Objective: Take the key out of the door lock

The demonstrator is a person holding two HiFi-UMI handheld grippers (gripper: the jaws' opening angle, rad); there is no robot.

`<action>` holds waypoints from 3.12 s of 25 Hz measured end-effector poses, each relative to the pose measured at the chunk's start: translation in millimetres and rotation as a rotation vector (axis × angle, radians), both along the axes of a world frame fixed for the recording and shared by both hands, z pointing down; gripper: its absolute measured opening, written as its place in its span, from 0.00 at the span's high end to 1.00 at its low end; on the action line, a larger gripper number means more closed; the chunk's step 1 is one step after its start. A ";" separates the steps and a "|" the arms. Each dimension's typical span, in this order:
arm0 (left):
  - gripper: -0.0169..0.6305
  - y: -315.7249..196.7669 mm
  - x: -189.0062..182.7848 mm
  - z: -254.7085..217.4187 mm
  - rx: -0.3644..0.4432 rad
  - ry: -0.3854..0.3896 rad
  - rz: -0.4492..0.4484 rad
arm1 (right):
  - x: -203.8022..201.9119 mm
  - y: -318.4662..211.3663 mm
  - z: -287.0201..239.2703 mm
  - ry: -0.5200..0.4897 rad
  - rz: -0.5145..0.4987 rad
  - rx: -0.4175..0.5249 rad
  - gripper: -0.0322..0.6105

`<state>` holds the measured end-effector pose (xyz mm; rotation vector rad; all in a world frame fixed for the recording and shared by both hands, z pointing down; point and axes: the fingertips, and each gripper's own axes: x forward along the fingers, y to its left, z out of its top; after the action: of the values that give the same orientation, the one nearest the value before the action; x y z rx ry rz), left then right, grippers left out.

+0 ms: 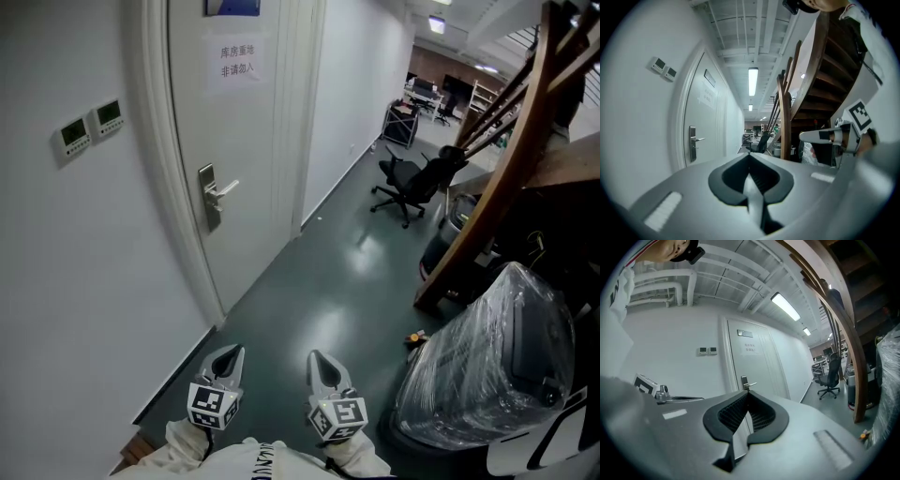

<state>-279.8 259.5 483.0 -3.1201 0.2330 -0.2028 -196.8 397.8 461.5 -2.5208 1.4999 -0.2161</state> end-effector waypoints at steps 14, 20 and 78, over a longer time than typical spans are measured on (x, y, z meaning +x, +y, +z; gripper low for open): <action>0.97 24.2 22.6 2.3 -0.003 0.001 0.028 | 10.9 19.8 10.1 -0.018 -0.005 0.000 0.95; 0.97 13.9 40.6 6.2 -0.015 0.003 0.041 | 22.6 9.9 14.9 -0.028 -0.003 -0.006 0.95; 0.97 -282.7 271.7 21.5 -0.026 0.001 -0.077 | 277.4 -292.5 19.5 -0.008 -0.081 -0.098 0.95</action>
<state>-8.1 -23.2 504.6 -3.1392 0.3532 -0.2066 80.6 105.3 481.0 -2.5323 1.6272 -0.3195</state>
